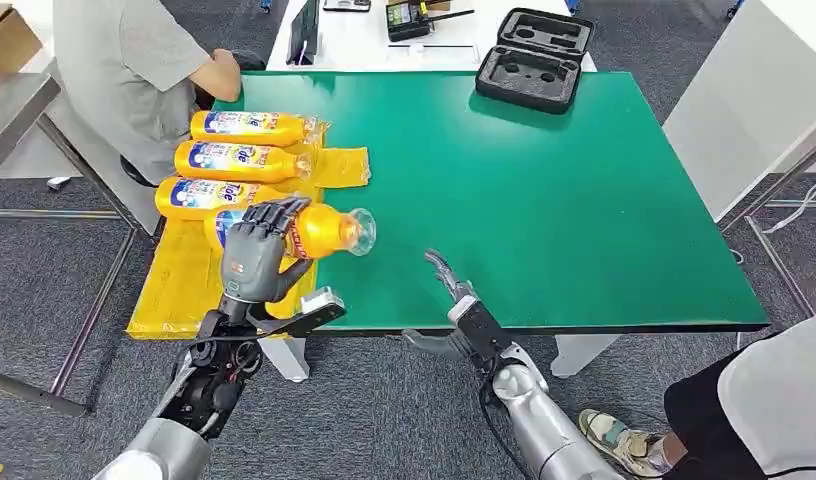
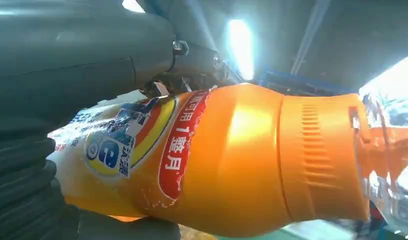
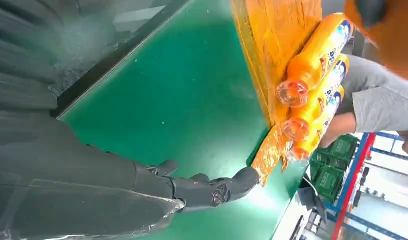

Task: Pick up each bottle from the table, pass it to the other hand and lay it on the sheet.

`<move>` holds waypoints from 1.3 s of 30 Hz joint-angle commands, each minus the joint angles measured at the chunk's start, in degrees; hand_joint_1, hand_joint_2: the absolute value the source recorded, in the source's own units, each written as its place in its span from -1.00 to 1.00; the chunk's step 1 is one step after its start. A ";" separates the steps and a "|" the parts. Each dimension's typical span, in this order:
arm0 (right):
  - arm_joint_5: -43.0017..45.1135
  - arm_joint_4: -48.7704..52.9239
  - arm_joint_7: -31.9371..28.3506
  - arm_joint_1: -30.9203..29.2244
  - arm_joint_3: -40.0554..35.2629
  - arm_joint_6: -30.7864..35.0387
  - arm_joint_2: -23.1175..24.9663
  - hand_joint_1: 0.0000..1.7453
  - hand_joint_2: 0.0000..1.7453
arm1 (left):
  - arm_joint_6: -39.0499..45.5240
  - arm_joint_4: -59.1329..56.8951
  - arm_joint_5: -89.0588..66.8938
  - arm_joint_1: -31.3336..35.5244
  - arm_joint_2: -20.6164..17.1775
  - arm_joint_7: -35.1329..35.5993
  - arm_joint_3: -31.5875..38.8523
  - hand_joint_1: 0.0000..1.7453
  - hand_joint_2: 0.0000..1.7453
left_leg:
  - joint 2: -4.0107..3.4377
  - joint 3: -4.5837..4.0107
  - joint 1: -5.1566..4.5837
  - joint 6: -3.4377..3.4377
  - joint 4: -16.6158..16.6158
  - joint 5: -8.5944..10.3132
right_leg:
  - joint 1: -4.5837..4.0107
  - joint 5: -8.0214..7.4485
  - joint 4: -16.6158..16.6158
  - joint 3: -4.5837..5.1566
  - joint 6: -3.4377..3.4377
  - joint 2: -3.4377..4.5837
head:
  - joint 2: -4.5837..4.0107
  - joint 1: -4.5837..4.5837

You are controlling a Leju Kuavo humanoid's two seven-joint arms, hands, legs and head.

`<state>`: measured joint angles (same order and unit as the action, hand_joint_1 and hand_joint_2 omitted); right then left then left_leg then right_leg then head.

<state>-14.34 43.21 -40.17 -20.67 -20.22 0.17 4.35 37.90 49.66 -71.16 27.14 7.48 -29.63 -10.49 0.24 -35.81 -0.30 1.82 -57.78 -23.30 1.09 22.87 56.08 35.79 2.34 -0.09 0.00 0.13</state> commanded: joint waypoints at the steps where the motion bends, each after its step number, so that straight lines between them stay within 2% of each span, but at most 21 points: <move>1: 0.97 -5.01 0.17 -2.80 -1.03 -0.45 -0.26 -1.00 1.00 | 2.10 -15.02 -12.90 7.26 -1.19 11.87 3.03 1.00 1.00 | 0.00 0.22 0.04 -0.10 0.03 -0.05 | -0.05 0.06 -0.02 -0.22 -0.09 -0.02 | 0.00 0.00; 5: 1.08 -6.24 0.17 -3.62 -1.34 -1.15 0.26 -1.00 1.00 | 0.09 -22.17 -18.84 10.96 -2.19 17.37 -0.18 1.00 1.00 | -0.04 0.20 0.07 -0.10 0.01 -0.07 | -0.08 0.06 -0.02 -0.21 -0.10 0.03 | 0.00 0.00; 9: 1.42 -8.58 0.17 -5.07 -1.79 -2.20 1.48 -1.00 1.00 | -7.45 -29.95 -18.84 18.03 -4.98 25.68 -10.58 1.00 1.00 | 0.00 0.25 0.12 -0.13 -0.05 -0.11 | -0.12 0.10 0.03 -0.28 -0.12 -0.01 | 0.00 0.00; 11: 1.49 -9.58 0.17 -5.63 -2.07 -2.38 1.88 -1.00 1.00 | -10.31 -32.07 -18.84 20.21 -6.17 27.51 -13.15 1.00 1.00 | -0.01 0.05 0.08 -0.09 -0.06 -0.02 | -0.09 0.02 0.05 -0.07 -0.07 0.01 | 0.00 0.00; 16: 1.59 -10.41 0.17 -6.04 -2.41 -2.34 2.08 -1.00 1.00 | -16.09 -34.36 -18.79 22.44 -7.25 26.61 -12.90 1.00 1.00 | -0.05 0.06 0.08 -0.09 -0.03 -0.02 | -0.09 0.01 0.03 -0.07 -0.08 0.05 | 0.00 0.00; 18: 1.65 -10.17 0.17 -6.00 -2.91 -2.99 2.03 -1.00 1.00 | -20.12 -35.67 -18.84 24.04 -8.30 27.67 -15.39 1.00 1.00 | -0.10 0.12 0.10 -0.11 -0.04 -0.05 | -0.10 0.03 0.04 -0.12 -0.09 0.09 | 0.00 0.02; 23: 1.87 -10.49 0.17 -6.63 -3.95 -3.26 2.42 -1.00 1.00 | -27.28 -36.87 -18.84 25.83 -10.21 28.56 -15.36 1.00 1.00 | -0.18 0.16 0.14 -0.14 -0.10 -0.11 | -0.15 0.07 0.09 -0.16 -0.12 0.17 | 0.00 0.00; 34: 2.56 -10.31 0.17 -6.25 -3.98 -2.81 1.95 -1.00 1.00 | -29.97 -36.86 -15.47 25.80 -10.33 25.36 -11.92 1.00 1.00 | -0.05 0.07 0.08 -0.08 -0.02 -0.01 | -0.09 0.03 0.03 -0.08 -0.07 0.04 | 0.00 0.00; 39: 3.47 -10.38 0.17 -6.45 -5.24 -3.32 1.61 -1.00 1.00 | -30.91 -36.33 -4.86 23.00 -9.34 15.03 -2.02 1.00 1.00 | -0.11 0.16 0.08 -0.10 -0.01 -0.05 | -0.08 0.05 0.02 -0.15 -0.09 0.11 | 0.00 0.00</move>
<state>-11.63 36.59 -40.17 -24.04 -22.31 -2.75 6.54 8.35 17.24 -84.79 49.19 -2.45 -5.54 -21.93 0.25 -35.83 -0.28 1.80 -57.78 -23.25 1.06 22.86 56.13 35.79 2.34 -0.10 0.00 0.13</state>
